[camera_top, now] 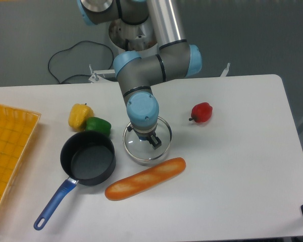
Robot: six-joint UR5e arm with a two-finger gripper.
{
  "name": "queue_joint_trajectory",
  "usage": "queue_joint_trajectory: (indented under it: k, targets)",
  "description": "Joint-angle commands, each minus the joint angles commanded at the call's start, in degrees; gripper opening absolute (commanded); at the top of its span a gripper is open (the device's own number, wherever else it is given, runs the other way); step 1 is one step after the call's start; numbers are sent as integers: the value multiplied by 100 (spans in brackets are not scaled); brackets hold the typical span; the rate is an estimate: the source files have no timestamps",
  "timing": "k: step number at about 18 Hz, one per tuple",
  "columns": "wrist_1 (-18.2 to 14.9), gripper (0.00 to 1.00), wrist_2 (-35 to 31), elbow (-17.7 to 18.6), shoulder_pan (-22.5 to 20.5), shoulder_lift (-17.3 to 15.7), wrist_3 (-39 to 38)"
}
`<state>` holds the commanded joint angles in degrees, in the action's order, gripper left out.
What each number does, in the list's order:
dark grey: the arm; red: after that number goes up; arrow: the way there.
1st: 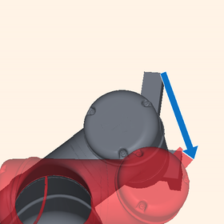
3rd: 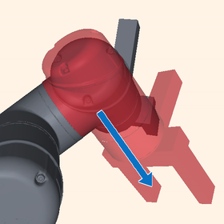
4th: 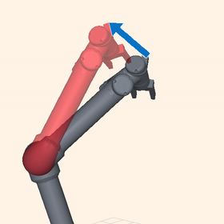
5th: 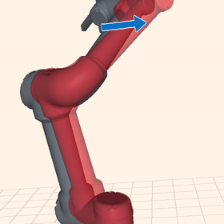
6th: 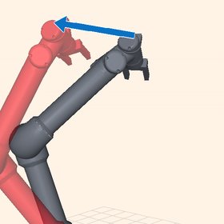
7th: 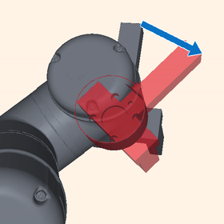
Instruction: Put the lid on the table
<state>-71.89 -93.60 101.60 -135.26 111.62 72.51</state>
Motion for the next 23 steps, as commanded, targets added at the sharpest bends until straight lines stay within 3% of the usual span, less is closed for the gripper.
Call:
queue_joint_trajectory:
  k: [4,23]
  targets:
    - [0,60,0,9,9,9,0]
    - [9,60,-9,35,53,105,0]
